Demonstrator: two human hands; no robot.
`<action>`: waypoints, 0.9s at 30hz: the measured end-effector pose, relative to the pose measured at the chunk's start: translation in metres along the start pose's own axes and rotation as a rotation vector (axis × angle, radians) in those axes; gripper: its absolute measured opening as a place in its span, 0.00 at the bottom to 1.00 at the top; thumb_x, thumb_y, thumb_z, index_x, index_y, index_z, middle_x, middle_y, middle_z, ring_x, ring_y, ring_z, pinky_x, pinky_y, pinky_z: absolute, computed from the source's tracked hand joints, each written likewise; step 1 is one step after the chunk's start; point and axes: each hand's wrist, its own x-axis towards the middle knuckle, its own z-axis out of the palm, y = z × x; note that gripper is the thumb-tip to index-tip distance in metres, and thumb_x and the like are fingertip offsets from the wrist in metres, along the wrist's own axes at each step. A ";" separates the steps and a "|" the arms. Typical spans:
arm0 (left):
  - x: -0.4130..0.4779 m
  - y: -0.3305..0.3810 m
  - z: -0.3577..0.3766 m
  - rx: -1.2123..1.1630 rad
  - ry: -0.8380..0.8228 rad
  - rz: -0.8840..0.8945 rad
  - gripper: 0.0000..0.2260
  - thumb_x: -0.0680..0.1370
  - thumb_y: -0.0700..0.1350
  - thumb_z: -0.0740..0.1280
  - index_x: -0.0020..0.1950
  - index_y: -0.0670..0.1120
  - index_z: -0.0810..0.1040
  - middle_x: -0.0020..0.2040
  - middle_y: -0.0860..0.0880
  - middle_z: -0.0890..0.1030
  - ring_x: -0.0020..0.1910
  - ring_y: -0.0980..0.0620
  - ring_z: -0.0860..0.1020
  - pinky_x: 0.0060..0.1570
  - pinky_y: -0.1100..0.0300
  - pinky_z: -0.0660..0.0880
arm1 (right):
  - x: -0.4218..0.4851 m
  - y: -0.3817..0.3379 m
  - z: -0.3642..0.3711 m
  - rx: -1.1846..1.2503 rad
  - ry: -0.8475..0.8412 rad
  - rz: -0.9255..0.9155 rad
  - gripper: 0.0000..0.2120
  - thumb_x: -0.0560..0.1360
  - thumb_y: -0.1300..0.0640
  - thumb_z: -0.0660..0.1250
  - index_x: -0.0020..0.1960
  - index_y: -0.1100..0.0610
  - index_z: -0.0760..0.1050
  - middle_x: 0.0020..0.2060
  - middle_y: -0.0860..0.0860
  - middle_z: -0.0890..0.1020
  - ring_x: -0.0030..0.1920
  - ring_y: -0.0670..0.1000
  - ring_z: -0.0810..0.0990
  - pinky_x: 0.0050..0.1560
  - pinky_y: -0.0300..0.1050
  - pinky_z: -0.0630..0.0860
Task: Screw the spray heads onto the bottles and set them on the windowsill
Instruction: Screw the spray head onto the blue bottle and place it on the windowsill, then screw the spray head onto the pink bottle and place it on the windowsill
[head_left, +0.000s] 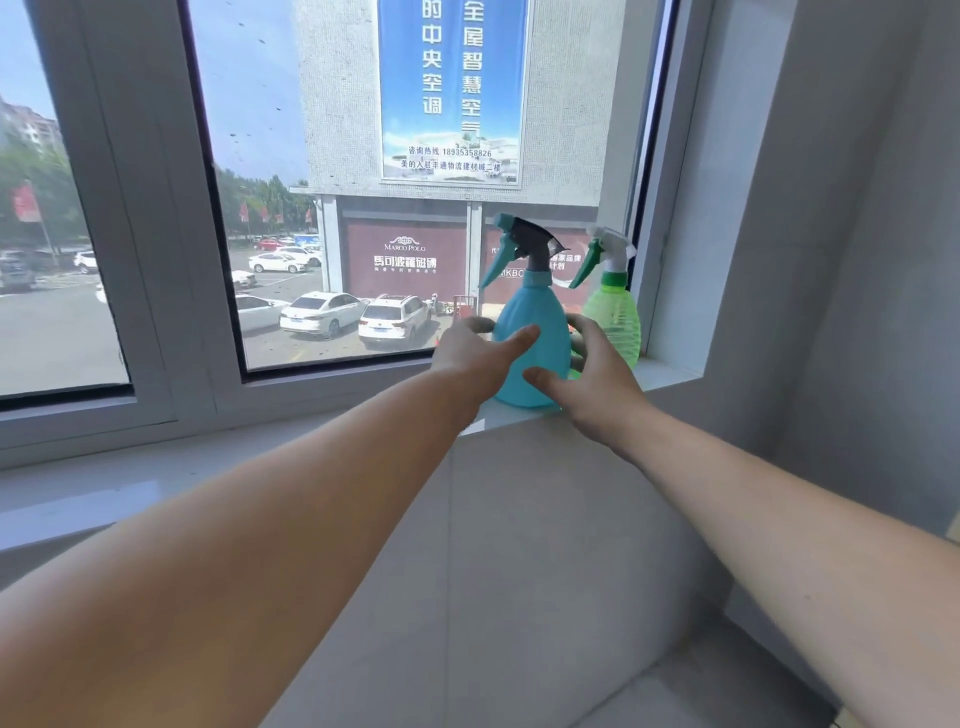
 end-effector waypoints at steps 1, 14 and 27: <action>-0.002 0.000 0.000 -0.001 0.000 -0.003 0.33 0.75 0.59 0.75 0.76 0.48 0.72 0.68 0.44 0.80 0.64 0.43 0.80 0.59 0.51 0.79 | -0.001 0.000 0.001 -0.016 0.002 0.000 0.39 0.71 0.52 0.76 0.76 0.49 0.59 0.65 0.49 0.74 0.63 0.51 0.76 0.61 0.48 0.76; -0.069 0.000 0.013 -0.018 0.063 0.059 0.25 0.71 0.61 0.76 0.57 0.46 0.74 0.46 0.50 0.78 0.50 0.44 0.83 0.56 0.42 0.82 | -0.061 0.028 -0.032 -0.096 0.091 0.106 0.39 0.71 0.45 0.75 0.76 0.51 0.62 0.71 0.49 0.72 0.67 0.49 0.74 0.67 0.52 0.73; -0.193 -0.187 0.157 0.186 -0.619 -0.406 0.28 0.73 0.66 0.72 0.64 0.48 0.76 0.60 0.44 0.83 0.61 0.45 0.82 0.64 0.46 0.80 | -0.278 0.224 -0.099 -0.269 -0.015 0.705 0.14 0.72 0.50 0.75 0.53 0.55 0.80 0.46 0.51 0.84 0.49 0.52 0.83 0.52 0.47 0.78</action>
